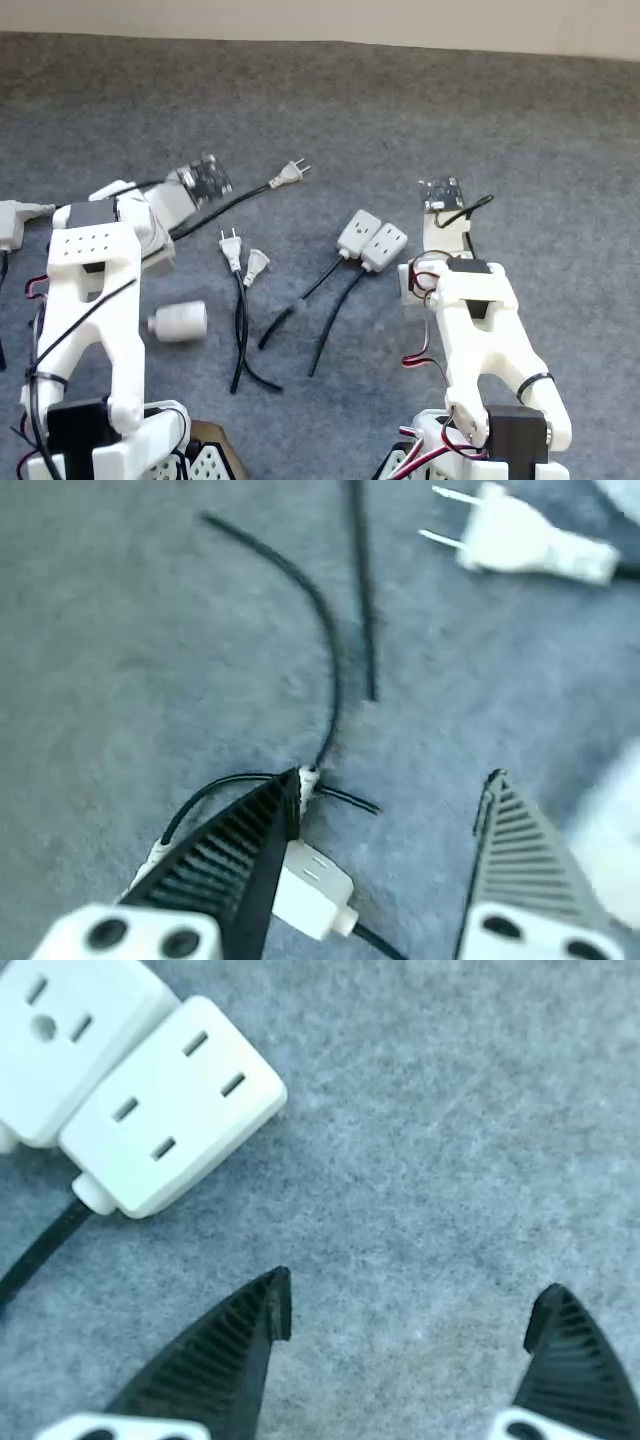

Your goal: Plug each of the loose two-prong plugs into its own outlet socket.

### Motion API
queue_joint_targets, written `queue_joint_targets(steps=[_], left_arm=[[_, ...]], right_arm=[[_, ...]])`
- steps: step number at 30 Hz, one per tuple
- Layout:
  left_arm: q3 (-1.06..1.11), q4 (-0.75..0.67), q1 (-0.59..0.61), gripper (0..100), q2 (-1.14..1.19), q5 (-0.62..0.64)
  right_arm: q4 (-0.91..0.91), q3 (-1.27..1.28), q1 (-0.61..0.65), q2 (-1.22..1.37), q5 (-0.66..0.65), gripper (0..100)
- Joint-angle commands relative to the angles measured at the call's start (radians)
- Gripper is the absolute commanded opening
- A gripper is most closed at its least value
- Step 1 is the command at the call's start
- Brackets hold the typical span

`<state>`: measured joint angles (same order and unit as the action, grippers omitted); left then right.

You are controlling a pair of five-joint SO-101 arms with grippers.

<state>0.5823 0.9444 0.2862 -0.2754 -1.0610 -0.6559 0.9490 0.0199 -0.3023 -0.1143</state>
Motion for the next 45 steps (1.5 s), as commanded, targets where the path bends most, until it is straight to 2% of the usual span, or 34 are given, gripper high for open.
queue_joint_targets(steps=[1,5,8,10,13,17,23,30,36,45], left_arm=[[0.01,-0.095,-0.033,28,0.13,0.077],[0.004,-0.152,-0.028,28,0.311,0.074],[-0.022,-0.146,-0.028,28,0.331,0.077],[-0.045,-0.066,-0.028,28,0.292,0.077],[-0.071,0.135,-0.039,28,0.185,0.069],[-0.002,0.313,-0.07,27,0.084,-0.025],[0.174,0.198,-0.071,27,0.082,-0.041],[0.062,0.331,-0.008,27,-0.018,-0.041],[0.064,0.233,0.038,27,0.001,-0.037],[0.12,0.233,0.013,27,0.073,-0.043]], right_arm=[[0.012,-0.036,0.005,-0.038,0.006,35.3],[0.012,-0.036,0.005,-0.038,0.006,35.3],[0.012,-0.036,0.005,-0.036,0.006,35.3],[0.012,-0.036,0.005,-0.035,0.006,35.3],[0.012,-0.036,0.005,-0.035,0.006,35.3],[0.012,-0.036,0.007,-0.035,0.006,35.3],[0.01,-0.036,0.021,-0.033,0.006,35.3],[0.01,-0.036,0.021,-0.033,0.006,35.3],[0.01,-0.036,0.021,-0.033,0.006,35.3],[0.01,-0.036,0.021,-0.033,0.006,35.3]])
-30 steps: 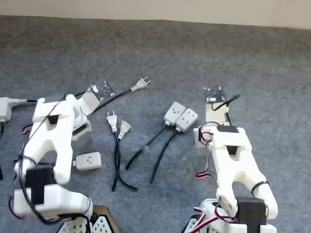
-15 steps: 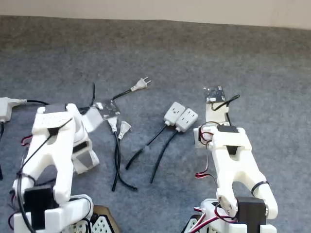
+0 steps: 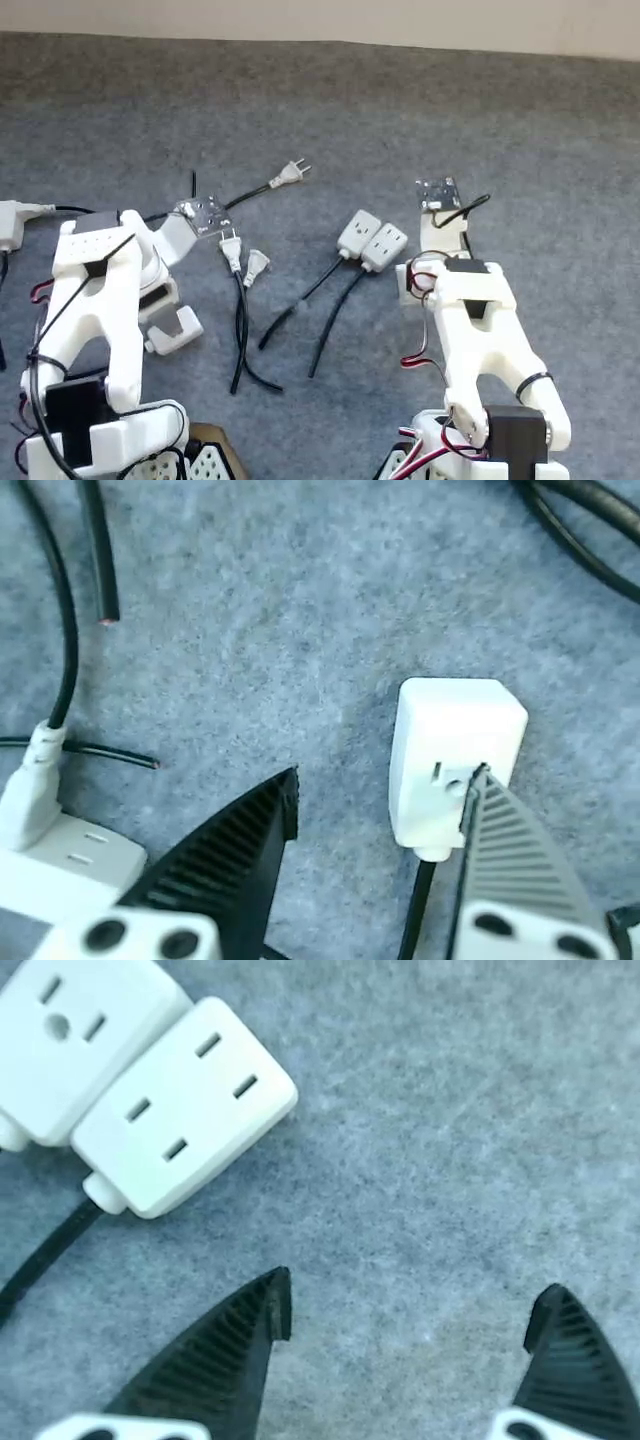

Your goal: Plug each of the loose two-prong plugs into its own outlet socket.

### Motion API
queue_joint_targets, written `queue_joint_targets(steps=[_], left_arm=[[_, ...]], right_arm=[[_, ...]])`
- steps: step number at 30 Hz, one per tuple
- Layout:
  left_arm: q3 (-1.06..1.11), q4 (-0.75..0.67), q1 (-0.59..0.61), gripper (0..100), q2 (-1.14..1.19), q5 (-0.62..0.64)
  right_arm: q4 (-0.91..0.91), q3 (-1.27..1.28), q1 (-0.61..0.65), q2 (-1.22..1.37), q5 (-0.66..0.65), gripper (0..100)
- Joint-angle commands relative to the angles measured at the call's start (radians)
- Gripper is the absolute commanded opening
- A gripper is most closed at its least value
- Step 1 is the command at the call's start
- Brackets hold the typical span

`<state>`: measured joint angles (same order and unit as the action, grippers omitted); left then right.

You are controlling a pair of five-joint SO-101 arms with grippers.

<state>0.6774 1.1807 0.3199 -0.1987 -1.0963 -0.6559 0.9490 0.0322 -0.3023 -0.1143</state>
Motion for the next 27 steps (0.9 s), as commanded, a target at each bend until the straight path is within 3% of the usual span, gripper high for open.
queue_joint_targets(steps=[1,8,15,19,24,27], left_arm=[[0.048,0.009,-0.038,27,-0.01,-0.008],[0.12,0.325,-0.157,27,-0.226,-0.135],[0.14,0.601,-0.163,27,-0.524,-0.196],[0.15,0.511,-0.128,27,-0.647,-0.183],[0.183,0.089,-0.035,27,-0.631,0.058],[0.234,-0.035,-0.025,27,-0.496,0.077]], right_arm=[[0.01,-0.036,0.008,-0.033,0.006,35.3],[0.01,-0.036,0.008,-0.033,0.006,35.3],[0.01,-0.036,0.008,-0.033,0.006,35.3],[0.01,-0.036,0.008,-0.033,0.006,35.3],[0.01,-0.036,0.008,-0.033,0.006,35.3],[0.01,-0.036,0.008,-0.033,0.006,35.3]])
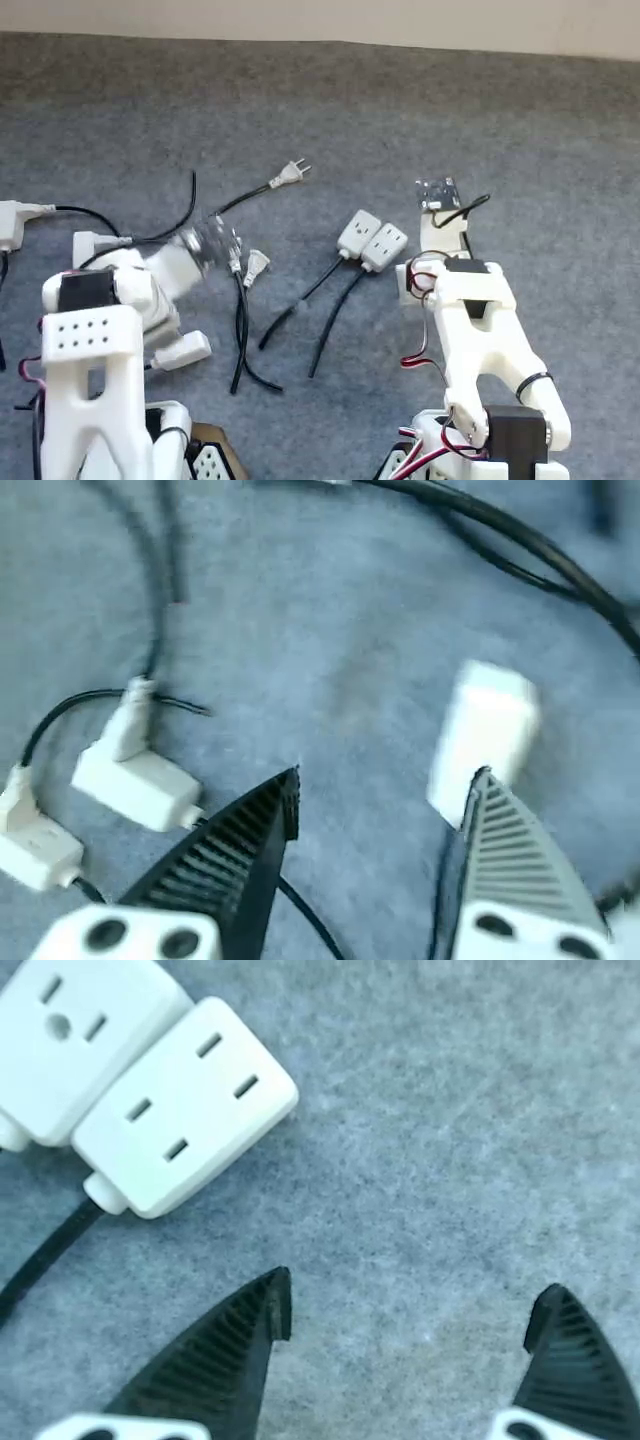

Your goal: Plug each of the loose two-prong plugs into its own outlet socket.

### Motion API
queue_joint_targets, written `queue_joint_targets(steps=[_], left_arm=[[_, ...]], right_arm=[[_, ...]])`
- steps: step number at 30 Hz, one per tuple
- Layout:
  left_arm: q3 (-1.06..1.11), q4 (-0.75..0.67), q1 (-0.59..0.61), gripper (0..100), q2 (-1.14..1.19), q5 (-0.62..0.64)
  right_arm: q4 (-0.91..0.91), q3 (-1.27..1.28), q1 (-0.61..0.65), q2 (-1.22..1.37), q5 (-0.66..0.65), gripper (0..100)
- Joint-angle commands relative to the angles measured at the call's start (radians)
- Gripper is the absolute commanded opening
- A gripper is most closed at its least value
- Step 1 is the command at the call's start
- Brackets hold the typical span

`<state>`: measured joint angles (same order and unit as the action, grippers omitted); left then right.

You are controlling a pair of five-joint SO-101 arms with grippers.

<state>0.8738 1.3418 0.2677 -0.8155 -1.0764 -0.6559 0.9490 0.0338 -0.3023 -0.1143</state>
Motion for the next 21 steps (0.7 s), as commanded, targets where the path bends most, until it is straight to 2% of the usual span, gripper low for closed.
queue_joint_targets(steps=[1,4,7,15,21], left_arm=[[0.044,-0.219,0.025,27,0.182,0.057],[0.042,-0.255,0.022,27,0.341,0.054],[0.039,-0.219,0.021,27,0.42,0.049],[-0.053,0.189,0.019,27,0.32,-0.101],[-0.105,0.235,0.021,28,0.234,-0.112]], right_arm=[[0.01,-0.036,0.007,-0.033,0.006,35.3],[0.01,-0.036,0.007,-0.033,0.006,35.3],[0.01,-0.036,0.007,-0.033,0.006,35.3],[0.01,-0.036,0.007,-0.033,0.006,35.3],[0.01,-0.036,0.007,-0.033,0.006,35.3]])
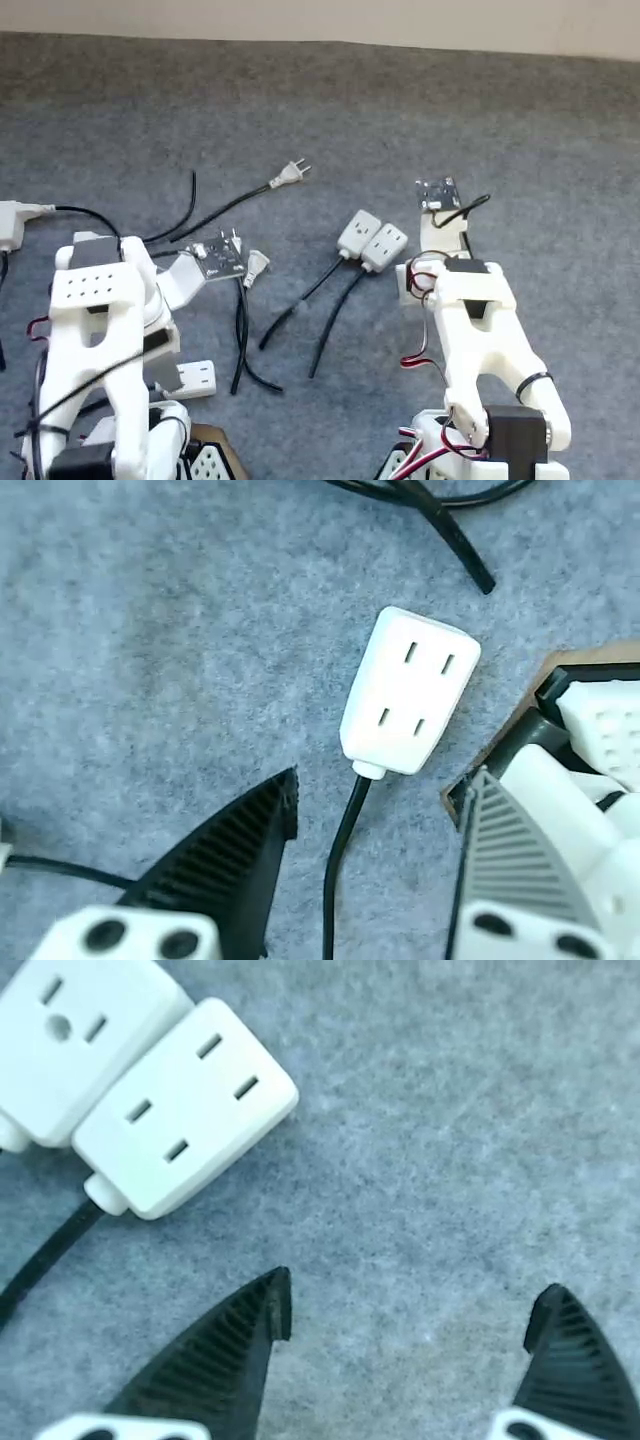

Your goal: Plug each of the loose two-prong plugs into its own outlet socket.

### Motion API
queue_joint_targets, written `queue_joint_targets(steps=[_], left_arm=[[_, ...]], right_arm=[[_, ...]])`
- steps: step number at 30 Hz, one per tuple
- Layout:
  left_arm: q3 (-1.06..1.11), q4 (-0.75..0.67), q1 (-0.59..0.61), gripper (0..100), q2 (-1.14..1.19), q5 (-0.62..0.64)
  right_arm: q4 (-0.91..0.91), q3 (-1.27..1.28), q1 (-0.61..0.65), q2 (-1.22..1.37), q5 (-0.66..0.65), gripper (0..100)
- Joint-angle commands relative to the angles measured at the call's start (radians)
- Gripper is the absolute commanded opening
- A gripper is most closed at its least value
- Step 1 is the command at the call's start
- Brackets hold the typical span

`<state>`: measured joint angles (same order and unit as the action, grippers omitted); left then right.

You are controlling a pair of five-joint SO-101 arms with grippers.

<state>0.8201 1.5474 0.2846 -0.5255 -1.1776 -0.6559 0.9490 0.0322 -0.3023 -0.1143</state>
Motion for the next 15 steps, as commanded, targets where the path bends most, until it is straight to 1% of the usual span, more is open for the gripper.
queue_joint_targets(steps=[1,6,11,13,15], left_arm=[[-0.05,0.029,-0.001,28,-0.061,-0.017],[0.045,0.005,-0.076,28,-0.064,-0.155],[0.162,-0.199,-0.173,28,-0.062,-0.094],[0.205,-0.269,-0.189,29,-0.062,-0.083],[0.236,-0.307,-0.193,31,-0.062,-0.075]], right_arm=[[0.01,-0.036,0.008,-0.033,0.006,35.3],[0.01,-0.036,0.008,-0.033,0.006,35.3],[0.01,-0.036,0.008,-0.033,0.006,35.3],[0.01,-0.036,0.008,-0.033,0.006,35.3],[0.01,-0.036,0.008,-0.033,0.006,35.3]])
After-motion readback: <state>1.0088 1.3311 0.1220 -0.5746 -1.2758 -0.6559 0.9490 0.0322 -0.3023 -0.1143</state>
